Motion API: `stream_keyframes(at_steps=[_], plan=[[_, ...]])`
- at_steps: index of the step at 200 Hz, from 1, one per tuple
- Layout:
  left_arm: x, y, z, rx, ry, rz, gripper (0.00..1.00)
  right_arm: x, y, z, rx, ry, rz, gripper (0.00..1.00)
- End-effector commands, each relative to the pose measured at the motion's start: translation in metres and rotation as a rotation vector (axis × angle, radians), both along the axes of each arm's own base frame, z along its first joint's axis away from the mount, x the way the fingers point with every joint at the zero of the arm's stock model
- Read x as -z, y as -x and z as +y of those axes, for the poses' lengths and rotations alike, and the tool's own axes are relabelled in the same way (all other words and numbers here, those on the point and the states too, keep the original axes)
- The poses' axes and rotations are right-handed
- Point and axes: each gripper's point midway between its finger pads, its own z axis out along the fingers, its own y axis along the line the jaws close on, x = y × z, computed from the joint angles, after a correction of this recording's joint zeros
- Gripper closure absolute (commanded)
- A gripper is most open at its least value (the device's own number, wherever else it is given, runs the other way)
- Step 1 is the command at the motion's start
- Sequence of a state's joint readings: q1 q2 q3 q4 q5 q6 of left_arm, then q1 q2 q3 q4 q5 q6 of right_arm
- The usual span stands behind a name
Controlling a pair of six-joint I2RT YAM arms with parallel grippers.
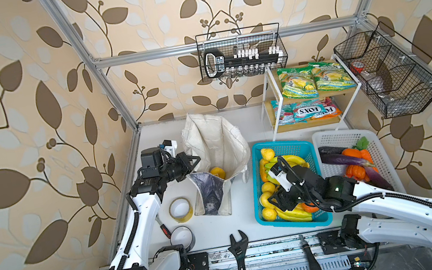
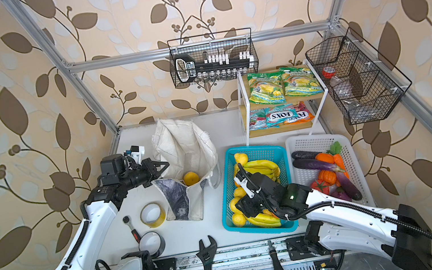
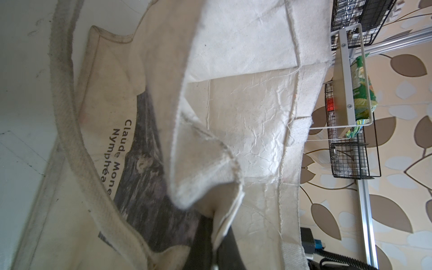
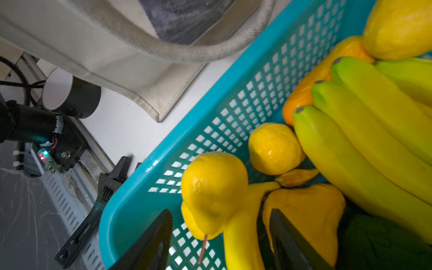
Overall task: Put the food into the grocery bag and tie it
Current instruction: 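Close the right gripper on the yellow pear-shaped fruit in the basket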
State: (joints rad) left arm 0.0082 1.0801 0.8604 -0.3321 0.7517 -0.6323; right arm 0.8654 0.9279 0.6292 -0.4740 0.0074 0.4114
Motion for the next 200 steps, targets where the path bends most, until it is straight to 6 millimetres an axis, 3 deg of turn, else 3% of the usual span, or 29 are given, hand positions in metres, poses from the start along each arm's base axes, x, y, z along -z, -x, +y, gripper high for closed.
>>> stream_keyframes(at_steps=[1, 13, 81, 141, 200], plan=[[-0.012, 0.002, -0.002, 0.018, 0.016, -0.050, 1.00, 0.000, -0.004, -0.031, 0.122, 0.036, 0.027, 0.32], [-0.011, 0.002, -0.002, 0.018, 0.016, -0.049, 1.00, 0.005, -0.003, -0.045, 0.184, 0.078, 0.048, 0.34], [-0.012, 0.002, -0.002, 0.019, 0.020, -0.051, 1.00, 0.035, 0.001, -0.059, 0.250, 0.302, 0.096, 0.36], [-0.012, 0.001, -0.001, 0.016, 0.018, -0.052, 1.00, 0.056, -0.002, -0.045, 0.195, 0.332, 0.158, 0.34], [-0.013, 0.002, -0.001, 0.014, 0.017, -0.055, 1.00, 0.068, -0.002, -0.062, 0.218, 0.461, 0.180, 0.32]])
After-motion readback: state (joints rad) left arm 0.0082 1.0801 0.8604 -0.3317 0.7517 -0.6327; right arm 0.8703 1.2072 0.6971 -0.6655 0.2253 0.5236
